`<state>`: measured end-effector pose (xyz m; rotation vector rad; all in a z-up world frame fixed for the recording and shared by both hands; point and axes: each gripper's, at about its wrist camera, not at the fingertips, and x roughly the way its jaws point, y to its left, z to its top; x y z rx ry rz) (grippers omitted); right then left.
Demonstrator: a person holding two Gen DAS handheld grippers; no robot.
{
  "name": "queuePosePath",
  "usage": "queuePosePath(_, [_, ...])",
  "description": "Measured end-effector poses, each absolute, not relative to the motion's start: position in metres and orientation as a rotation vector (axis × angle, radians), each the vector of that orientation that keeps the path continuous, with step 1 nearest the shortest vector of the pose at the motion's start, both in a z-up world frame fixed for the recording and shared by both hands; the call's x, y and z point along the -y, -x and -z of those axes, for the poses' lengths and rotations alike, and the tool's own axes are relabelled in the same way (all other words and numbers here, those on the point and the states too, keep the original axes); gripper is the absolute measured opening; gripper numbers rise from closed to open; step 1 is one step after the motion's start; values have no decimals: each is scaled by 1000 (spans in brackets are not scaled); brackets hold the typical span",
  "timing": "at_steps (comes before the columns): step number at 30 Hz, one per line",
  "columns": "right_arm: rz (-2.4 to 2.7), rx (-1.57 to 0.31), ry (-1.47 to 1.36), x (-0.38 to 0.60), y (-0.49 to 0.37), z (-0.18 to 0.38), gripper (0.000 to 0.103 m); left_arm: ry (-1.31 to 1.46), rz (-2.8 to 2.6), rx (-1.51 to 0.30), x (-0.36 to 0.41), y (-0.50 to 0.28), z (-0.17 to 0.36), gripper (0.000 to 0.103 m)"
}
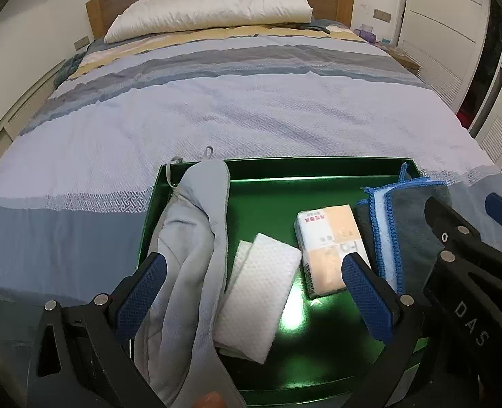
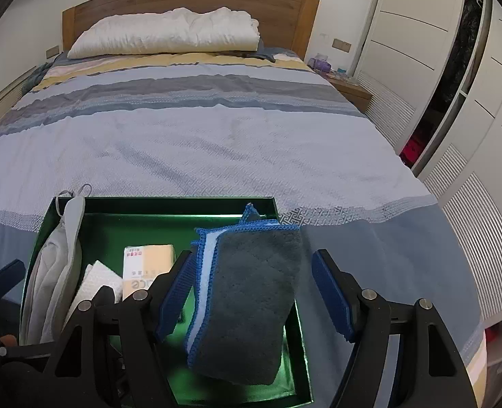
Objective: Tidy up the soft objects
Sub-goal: 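Open the left tool releasing the white cloth while the right tool releases the tissue pack, then withdraw both tools from the tray back toward the yellow towel and plastic tube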
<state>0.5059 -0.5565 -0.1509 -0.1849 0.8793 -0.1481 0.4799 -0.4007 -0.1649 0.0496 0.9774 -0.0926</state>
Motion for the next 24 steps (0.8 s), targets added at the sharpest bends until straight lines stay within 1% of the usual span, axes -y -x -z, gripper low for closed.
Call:
queuePosePath(9, [143, -869, 201, 550, -501, 141, 71, -55, 100, -976, 399, -479, 162, 101])
queuePosePath(24, [165, -850, 219, 541, -483, 110, 71, -11, 137, -1003, 394, -468, 147, 101])
